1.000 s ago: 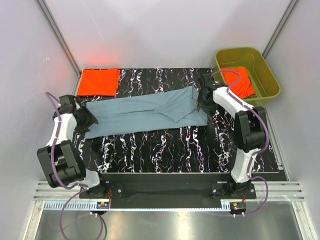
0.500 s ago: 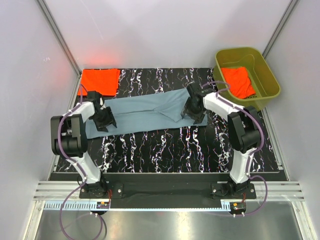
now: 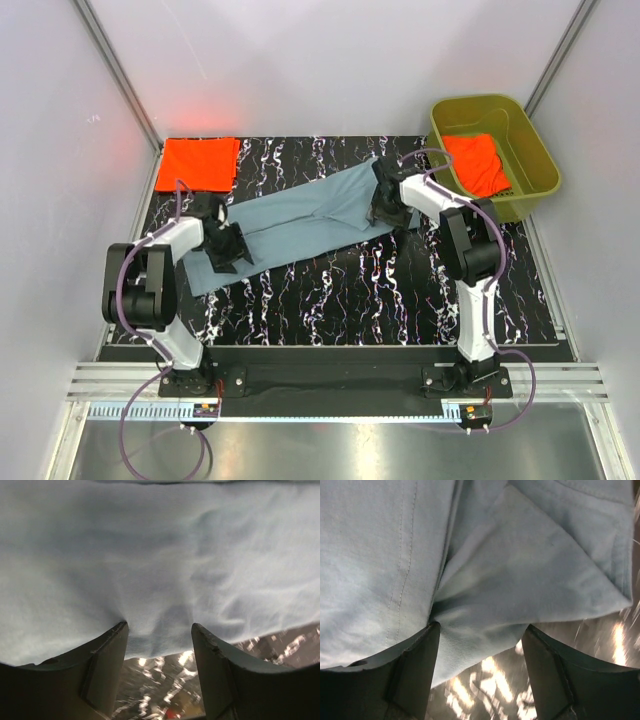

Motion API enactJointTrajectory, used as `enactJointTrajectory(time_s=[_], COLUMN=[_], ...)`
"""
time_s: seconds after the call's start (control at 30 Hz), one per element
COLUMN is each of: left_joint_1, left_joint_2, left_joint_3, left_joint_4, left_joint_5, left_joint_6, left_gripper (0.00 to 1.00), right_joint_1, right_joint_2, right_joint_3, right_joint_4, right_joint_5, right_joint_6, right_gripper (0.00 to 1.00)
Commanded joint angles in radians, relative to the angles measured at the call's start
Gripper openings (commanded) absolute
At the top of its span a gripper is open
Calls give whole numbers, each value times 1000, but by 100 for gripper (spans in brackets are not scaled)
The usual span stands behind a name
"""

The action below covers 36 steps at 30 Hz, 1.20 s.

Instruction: Fold and stack the t-shirts

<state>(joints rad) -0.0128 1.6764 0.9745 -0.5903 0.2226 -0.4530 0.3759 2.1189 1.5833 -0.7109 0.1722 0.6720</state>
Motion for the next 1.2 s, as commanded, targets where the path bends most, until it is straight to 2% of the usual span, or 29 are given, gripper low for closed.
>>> enactJointTrajectory(time_s=[0.0, 0.13, 0.17, 0.23, 0.27, 0.43, 0.53, 0.73, 0.9, 1.0, 1.07, 1.13, 1.17], left_joint_1=[-85, -232, -309, -392, -467, -648, -680, -739, -756, -773, -788, -797, -797], left_joint_2=[10, -41, -55, -69, -75, -61, -29, 164, 220, 177, 85, -59, -114], left_joint_3=[-105, -175, -184, -206, -212, -189, -145, 39, 128, 138, 130, 124, 112], left_joint_4=[-57, -45, -42, -25, -13, 70, 125, 207, 270, 274, 264, 215, 137], left_joint_5=[90, 112, 118, 119, 133, 162, 173, 247, 270, 276, 297, 273, 253], left_joint_6=[-87, -185, -205, -275, -301, -449, -486, -512, -532, -524, -521, -503, -489], left_gripper=[61, 61, 61, 61, 61, 62, 63, 64, 66, 74, 80, 82, 81], right_joint_1=[-34, -34, -34, -35, -35, -35, -35, -35, -40, -54, -63, -63, -65], right_joint_2=[97, 197, 235, 269, 303, 421, 502, 671, 753, 739, 681, 579, 544], right_joint_3=[105, 301, 335, 430, 463, 673, 811, 1082, 1251, 1251, 1232, 1183, 1170], right_joint_4=[36, 37, 34, 36, 36, 33, 24, 11, 39, 83, 56, -35, -85], right_joint_5=[86, 107, 121, 116, 90, 29, -14, -20, -25, -42, -45, -33, -27], right_joint_6=[-182, -351, -389, -420, -440, -485, -497, -517, -552, -532, -503, -474, -448], right_gripper=[74, 74, 75, 75, 75, 75, 75, 80, 85, 86, 86, 86, 87])
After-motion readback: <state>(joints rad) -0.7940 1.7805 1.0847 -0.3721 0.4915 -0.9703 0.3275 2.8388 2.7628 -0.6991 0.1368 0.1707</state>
